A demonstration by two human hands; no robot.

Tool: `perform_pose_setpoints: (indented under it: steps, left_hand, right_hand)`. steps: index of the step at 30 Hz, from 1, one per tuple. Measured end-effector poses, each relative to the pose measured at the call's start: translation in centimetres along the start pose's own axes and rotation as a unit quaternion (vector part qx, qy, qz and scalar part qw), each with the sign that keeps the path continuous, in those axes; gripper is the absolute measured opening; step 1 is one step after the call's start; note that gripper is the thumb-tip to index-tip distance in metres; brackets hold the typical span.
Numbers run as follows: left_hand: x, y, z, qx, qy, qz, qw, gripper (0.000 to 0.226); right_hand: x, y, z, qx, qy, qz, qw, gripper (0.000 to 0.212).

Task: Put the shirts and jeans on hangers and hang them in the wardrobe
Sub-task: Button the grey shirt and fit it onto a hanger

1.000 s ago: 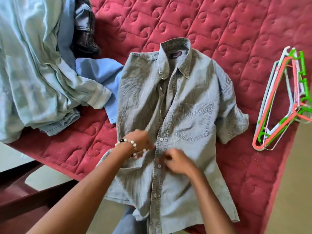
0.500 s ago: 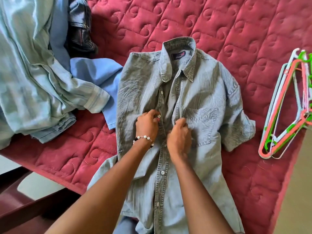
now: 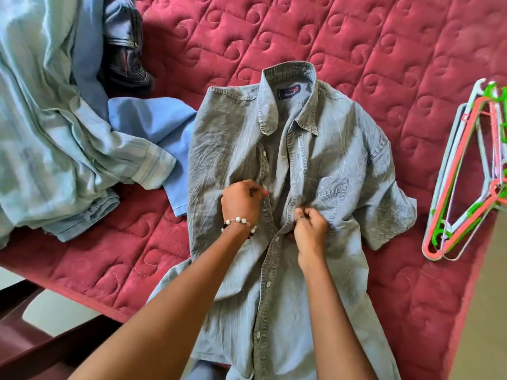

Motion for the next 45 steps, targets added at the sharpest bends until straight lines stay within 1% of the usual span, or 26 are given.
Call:
perform_pose_setpoints:
  steps: [1,2,3,5,8,10,11,12,13,14,15,16,18,19,20,22,26,29,31,33,36,39,42,45]
  left_hand:
    - [0.1,0.1,0.0,-0.008,0.017,0.004,1.000,0.012]
    - [0.2,0.2,-0.1,-0.016,0.034,0.009,0.999,0.013]
    - [0.4,0.3,-0.1,-0.024,0.050,0.011,0.998,0.013]
    - [0.9,0.3,0.1,-0.045,0.079,0.013,0.996,0.010]
    - [1.3,0.0,0.7,-0.079,0.104,0.016,0.991,0.008]
    - [1.5,-0.2,1.1,-0.089,0.106,0.022,0.990,0.010]
    - [1.4,-0.4,1.3,-0.088,0.102,0.026,0.991,0.010]
    - [1.4,-0.4,1.3,-0.086,0.099,0.029,0.991,0.010]
    - [1.3,-0.5,1.3,-0.083,0.098,0.030,0.991,0.010]
    - [1.3,-0.5,1.2,-0.085,0.101,0.030,0.991,0.011]
    - [1.3,-0.4,1.1,-0.090,0.108,0.032,0.990,0.011]
    - [1.4,-0.4,0.9,-0.098,0.118,0.036,0.987,0.011]
    - [1.7,-0.2,0.6,-0.112,0.139,0.053,0.982,0.011]
    - [1.8,-0.1,0.3,-0.115,0.154,0.064,0.979,0.009]
    - [1.9,0.1,0.1,-0.117,0.172,0.074,0.975,0.007]
    - [1.8,0.5,-0.5,-0.116,0.205,0.087,0.968,0.005]
    - [1.2,0.6,-1.1,-0.104,0.214,0.088,0.967,0.006]
    - [1.2,0.3,-1.2,-0.099,0.199,0.113,0.968,0.007]
    - [1.1,0.1,-1.3,-0.096,0.184,0.111,0.972,0.009]
    - [1.0,-0.1,-1.3,-0.100,0.170,0.100,0.975,0.006]
    - [0.9,-0.5,-1.4,-0.107,0.152,0.091,0.978,0.006]
    - [0.9,-0.4,-1.8,-0.099,0.141,0.121,0.978,0.011]
    - [0.7,-0.7,-2.1,-0.103,0.137,0.153,0.973,0.014]
    - [0.6,-1.3,-1.9,-0.069,0.104,0.171,0.977,0.014]
  right_hand:
    - [-0.2,0.3,0.6,-0.084,0.072,-0.018,0.994,0.003]
    - [-0.3,0.7,1.3,-0.171,0.122,-0.049,0.976,0.015]
    - [-0.2,1.2,1.8,-0.241,0.143,-0.074,0.957,0.024]
    - [0.4,2.3,3.1,-0.318,0.177,-0.110,0.925,0.030]
    - [2.1,2.9,4.0,-0.368,0.302,-0.128,0.870,0.035]
    - [2.9,2.5,4.0,-0.367,0.400,-0.140,0.828,0.035]
    - [3.1,2.2,4.0,-0.366,0.432,-0.152,0.810,0.031]
    - [3.1,1.9,4.0,-0.367,0.446,-0.165,0.800,0.026]
    - [2.9,1.7,4.0,-0.369,0.441,-0.177,0.799,0.021]
    - [2.6,1.5,4.0,-0.374,0.419,-0.183,0.807,0.020]
    - [2.2,1.3,3.9,-0.374,0.385,-0.179,0.825,0.021]
    - [1.8,1.3,4.0,-0.366,0.339,-0.161,0.852,0.022]
    - [1.1,1.6,4.3,-0.332,0.231,-0.125,0.906,0.017]
    - [0.9,1.8,4.5,-0.314,0.188,-0.115,0.924,0.013]
    - [0.9,2.1,4.5,-0.304,0.163,-0.108,0.933,0.011]
    - [1.0,2.5,4.6,-0.300,0.139,-0.096,0.939,0.010]
    - [1.3,2.5,4.3,-0.266,0.098,-0.077,0.956,0.012]
    - [1.4,2.0,4.2,-0.226,0.075,-0.040,0.970,0.019]
    - [1.4,1.8,4.1,-0.212,0.068,-0.022,0.975,0.020]
    - [1.3,1.6,4.0,-0.201,0.060,0.005,0.978,0.019]
    - [1.2,0.8,3.7,-0.153,0.036,0.063,0.986,0.016]
    - [1.2,-0.4,3.5,-0.113,0.029,0.074,0.990,0.013]
    - [1.3,-1.2,3.6,-0.119,0.048,0.087,0.988,0.015]
    - [1.5,-1.4,3.8,-0.125,0.055,0.113,0.984,0.012]
Point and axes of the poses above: each hand's wrist, its own y-axis away from the middle knuckle, its own x-axis out of the palm, z = x × y, the point moved 3 cm from there along -y, towards the middle knuckle, and after that the axes turned 9 degrees about -z, right-handed, at the moved point
